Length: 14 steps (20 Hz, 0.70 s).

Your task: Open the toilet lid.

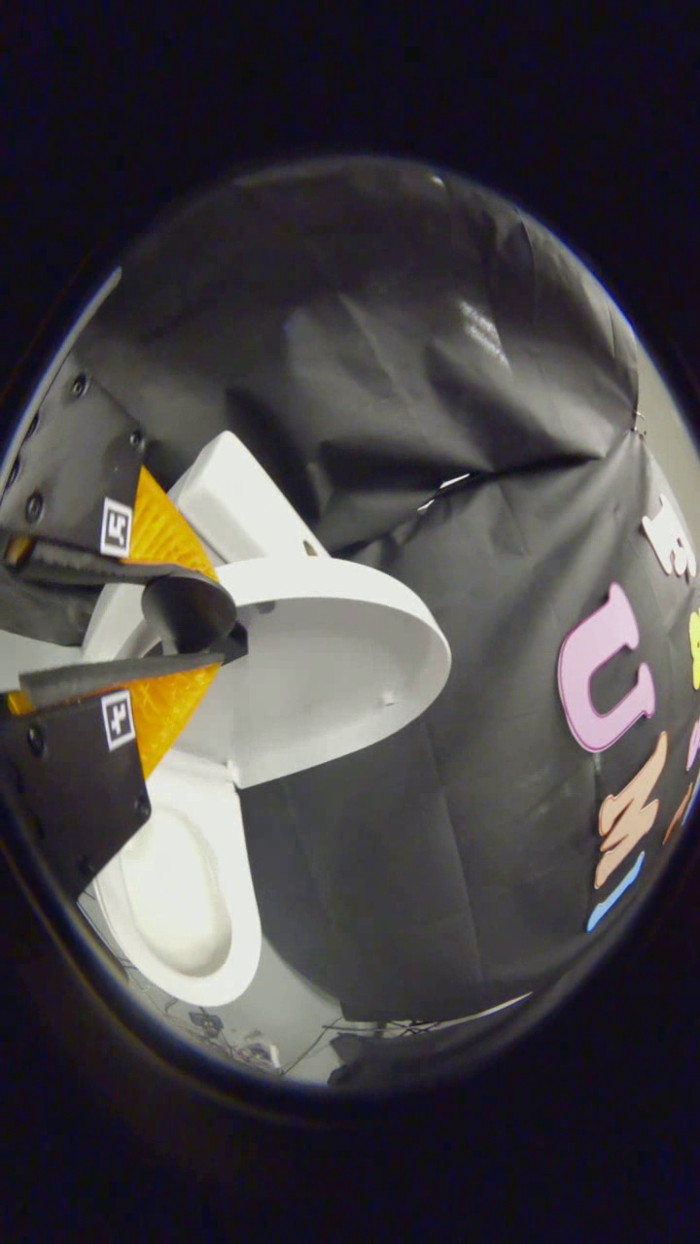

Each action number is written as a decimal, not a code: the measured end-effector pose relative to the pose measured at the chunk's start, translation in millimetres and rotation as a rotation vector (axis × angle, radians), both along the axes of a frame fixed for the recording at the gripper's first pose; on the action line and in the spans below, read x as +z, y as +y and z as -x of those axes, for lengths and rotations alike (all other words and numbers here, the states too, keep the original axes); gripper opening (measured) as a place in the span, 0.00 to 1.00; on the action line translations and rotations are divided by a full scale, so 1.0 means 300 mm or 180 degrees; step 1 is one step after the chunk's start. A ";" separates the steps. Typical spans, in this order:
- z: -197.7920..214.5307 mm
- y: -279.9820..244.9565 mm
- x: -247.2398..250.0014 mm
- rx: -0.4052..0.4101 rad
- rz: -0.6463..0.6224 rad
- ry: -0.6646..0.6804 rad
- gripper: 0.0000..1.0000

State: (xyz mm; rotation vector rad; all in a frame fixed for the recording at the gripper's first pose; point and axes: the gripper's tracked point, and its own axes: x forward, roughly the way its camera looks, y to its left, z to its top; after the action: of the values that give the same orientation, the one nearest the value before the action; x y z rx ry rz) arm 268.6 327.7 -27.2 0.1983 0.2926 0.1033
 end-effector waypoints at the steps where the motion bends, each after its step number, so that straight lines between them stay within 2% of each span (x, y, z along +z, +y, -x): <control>1: -0.004 0.009 0.014 0.0020 0.0035 -0.0032 0.42; 5: -0.016 0.045 -0.005 0.0192 0.0160 0.0111 0.56; 9: -0.001 0.055 -0.149 0.0306 0.0305 0.0548 0.74; 14: 0.059 -0.018 -0.112 0.0284 0.0355 0.0310 0.95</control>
State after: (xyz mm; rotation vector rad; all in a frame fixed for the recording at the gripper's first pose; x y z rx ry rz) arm 250.9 322.1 -60.7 0.0798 0.4032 0.1654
